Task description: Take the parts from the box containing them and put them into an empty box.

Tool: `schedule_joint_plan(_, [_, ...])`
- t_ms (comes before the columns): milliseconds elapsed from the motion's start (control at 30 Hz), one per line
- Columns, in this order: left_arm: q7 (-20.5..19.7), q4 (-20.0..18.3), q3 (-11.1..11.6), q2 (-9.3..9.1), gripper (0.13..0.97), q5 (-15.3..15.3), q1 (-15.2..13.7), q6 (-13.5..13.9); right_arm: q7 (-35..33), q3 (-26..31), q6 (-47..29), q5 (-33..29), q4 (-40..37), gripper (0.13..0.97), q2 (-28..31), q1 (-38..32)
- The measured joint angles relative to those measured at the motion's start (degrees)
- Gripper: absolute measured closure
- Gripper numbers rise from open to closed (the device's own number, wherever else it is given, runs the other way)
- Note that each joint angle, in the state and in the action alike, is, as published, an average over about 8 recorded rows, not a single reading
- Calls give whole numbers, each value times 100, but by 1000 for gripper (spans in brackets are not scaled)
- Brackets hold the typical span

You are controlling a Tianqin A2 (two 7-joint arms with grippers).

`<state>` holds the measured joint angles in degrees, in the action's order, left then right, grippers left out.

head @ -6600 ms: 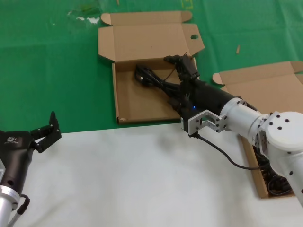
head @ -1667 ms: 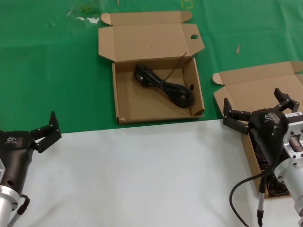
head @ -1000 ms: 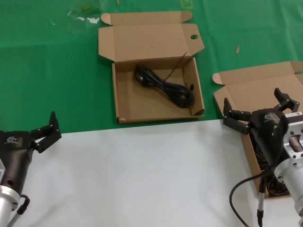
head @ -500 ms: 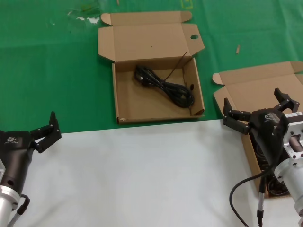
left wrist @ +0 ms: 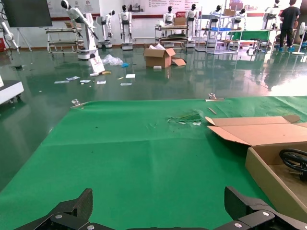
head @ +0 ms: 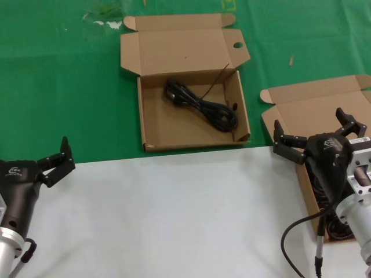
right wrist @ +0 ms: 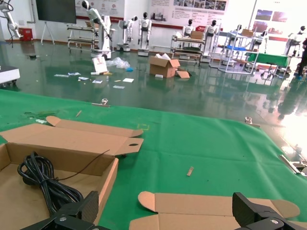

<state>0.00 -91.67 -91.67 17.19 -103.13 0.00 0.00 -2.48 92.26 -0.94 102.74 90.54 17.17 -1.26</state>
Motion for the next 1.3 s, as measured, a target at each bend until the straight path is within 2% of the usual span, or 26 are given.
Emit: schedule_joint_plan(1300, [0, 0, 0, 0, 132, 0, 0, 0, 0, 0, 0, 0, 0, 129, 0, 0])
